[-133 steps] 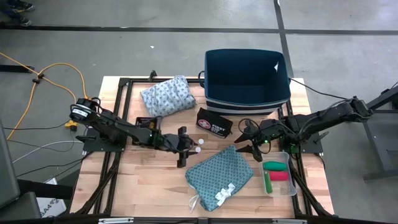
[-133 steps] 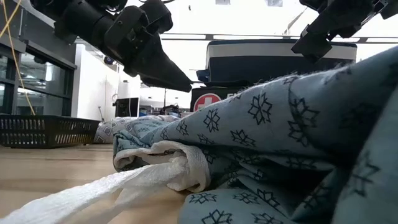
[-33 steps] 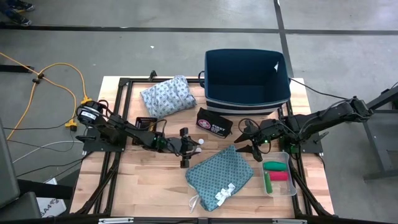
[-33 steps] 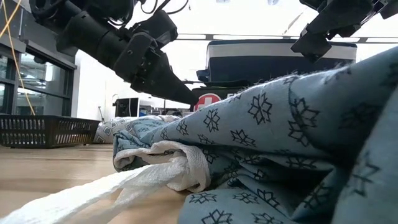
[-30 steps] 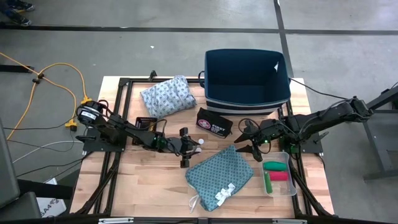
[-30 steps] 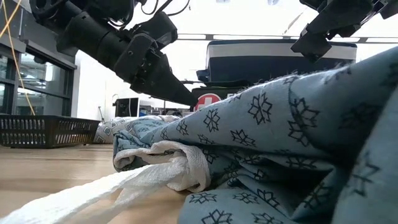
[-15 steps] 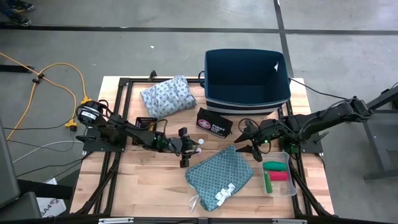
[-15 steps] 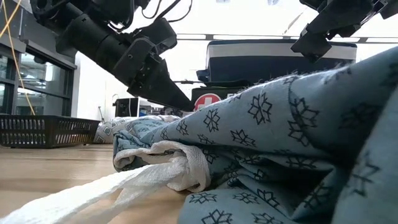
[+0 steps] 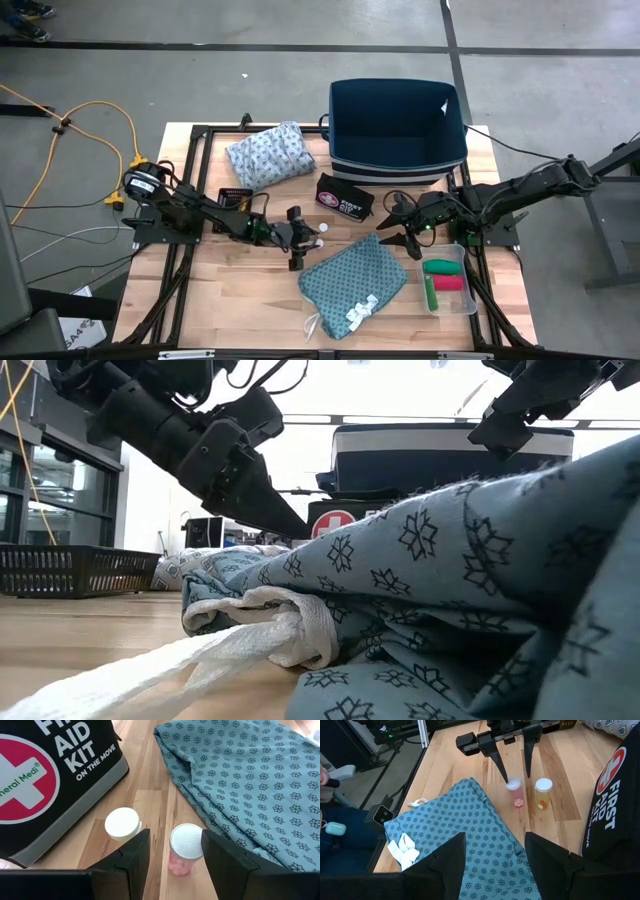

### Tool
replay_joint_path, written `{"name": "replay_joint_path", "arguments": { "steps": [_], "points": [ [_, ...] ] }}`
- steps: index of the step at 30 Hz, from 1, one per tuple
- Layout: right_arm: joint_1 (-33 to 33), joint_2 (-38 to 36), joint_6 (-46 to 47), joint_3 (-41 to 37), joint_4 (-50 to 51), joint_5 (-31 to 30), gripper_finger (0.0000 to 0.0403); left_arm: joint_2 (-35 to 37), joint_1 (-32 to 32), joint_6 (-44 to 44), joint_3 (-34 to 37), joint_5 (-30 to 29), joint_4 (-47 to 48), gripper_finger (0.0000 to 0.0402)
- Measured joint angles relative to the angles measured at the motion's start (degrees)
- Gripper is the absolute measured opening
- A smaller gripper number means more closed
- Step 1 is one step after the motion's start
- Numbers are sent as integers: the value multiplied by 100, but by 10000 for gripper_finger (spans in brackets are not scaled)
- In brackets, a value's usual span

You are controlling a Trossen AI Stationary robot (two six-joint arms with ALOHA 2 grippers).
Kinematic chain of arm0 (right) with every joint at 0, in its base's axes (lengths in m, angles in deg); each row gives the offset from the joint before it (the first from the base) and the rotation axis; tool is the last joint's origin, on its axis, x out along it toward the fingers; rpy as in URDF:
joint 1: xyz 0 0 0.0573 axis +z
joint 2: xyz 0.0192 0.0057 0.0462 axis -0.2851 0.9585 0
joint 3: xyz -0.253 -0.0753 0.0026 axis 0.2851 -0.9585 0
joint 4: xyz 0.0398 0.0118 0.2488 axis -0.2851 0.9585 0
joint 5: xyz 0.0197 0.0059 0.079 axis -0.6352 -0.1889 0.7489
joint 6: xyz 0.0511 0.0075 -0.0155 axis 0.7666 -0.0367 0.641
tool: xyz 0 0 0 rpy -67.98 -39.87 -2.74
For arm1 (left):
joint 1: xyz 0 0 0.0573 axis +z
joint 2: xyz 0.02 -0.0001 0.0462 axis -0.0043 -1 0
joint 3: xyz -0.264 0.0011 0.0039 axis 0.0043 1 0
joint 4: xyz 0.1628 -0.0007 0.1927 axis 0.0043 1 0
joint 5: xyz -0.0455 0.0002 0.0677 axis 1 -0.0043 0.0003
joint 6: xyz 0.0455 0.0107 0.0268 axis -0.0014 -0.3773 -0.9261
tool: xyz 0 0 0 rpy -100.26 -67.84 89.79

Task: Pick & place medical supplies in basket/bin
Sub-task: Put the pink pill bottle into the black bin

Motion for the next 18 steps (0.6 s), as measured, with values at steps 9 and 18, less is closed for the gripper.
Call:
{"name": "replay_joint_path", "arguments": {
  "steps": [9,18],
  "points": [
    [-2,0,1,0,0,-2,192,109,2,-344,4,1,-202,170],
    [-2,2,2,0,0,0,192,168,18,-254,4,120,-92,170]
  ]
}}
